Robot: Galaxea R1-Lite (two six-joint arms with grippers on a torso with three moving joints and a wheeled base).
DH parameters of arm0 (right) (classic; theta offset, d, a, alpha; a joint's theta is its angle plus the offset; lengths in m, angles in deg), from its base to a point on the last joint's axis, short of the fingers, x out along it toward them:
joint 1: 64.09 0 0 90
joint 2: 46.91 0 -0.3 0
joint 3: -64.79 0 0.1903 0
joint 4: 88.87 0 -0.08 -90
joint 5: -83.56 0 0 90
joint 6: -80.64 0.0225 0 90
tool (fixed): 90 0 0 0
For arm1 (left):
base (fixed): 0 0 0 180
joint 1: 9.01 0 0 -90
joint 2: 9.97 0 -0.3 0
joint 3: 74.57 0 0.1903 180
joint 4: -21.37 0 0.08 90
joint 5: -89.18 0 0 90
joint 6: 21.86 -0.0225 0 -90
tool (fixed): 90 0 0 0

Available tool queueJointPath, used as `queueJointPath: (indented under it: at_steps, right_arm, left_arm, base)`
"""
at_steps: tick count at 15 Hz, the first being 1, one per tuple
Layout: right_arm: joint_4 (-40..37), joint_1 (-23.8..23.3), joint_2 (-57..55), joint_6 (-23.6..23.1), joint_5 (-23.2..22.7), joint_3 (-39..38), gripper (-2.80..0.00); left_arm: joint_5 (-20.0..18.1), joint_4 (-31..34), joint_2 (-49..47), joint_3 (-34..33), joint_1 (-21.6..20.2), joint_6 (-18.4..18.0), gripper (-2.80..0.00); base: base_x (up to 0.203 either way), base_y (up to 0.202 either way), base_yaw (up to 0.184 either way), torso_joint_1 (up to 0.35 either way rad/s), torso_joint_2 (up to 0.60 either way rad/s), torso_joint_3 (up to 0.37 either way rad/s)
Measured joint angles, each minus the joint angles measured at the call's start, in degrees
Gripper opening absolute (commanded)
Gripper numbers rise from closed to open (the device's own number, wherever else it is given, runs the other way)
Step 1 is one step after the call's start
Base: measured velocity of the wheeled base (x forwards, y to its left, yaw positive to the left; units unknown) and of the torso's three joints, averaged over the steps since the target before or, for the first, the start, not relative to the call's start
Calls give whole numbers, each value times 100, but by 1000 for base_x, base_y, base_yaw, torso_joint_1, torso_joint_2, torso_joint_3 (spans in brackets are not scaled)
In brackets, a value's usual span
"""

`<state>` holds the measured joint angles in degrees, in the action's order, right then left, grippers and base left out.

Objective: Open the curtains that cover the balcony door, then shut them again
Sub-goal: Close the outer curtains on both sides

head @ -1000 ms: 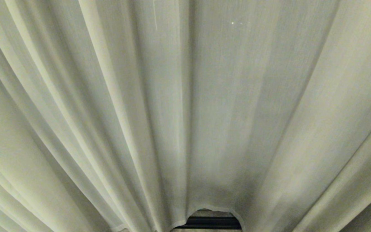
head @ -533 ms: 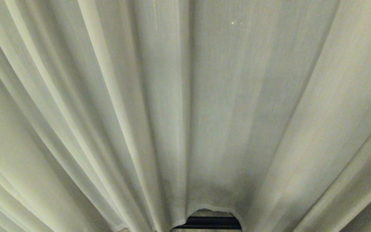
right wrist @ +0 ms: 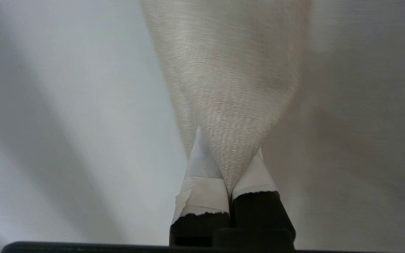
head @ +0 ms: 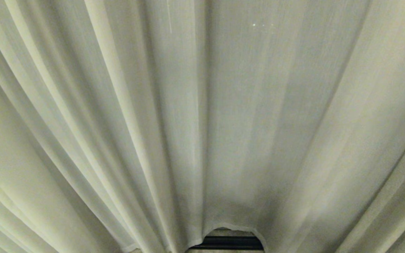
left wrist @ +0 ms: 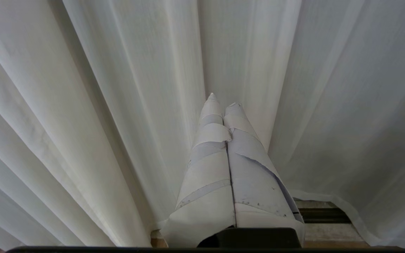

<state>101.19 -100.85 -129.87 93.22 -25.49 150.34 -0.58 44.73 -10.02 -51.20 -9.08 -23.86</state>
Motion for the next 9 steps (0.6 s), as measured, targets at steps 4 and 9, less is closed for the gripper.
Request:
queueJointPath:
  at_steps: [4,9]
  right_arm:
    - [-5,701,241,65,6,-23,-280]
    - [-62,1977,603,47,124,-56,-280]
  left_arm:
    - [-3,0,0,0,0,-1,-280]
    - [0,0,0,0,0,0,-280]
  base:
    - [0,0,0,0,0,0]
    - [0,0,0,0,0,0]
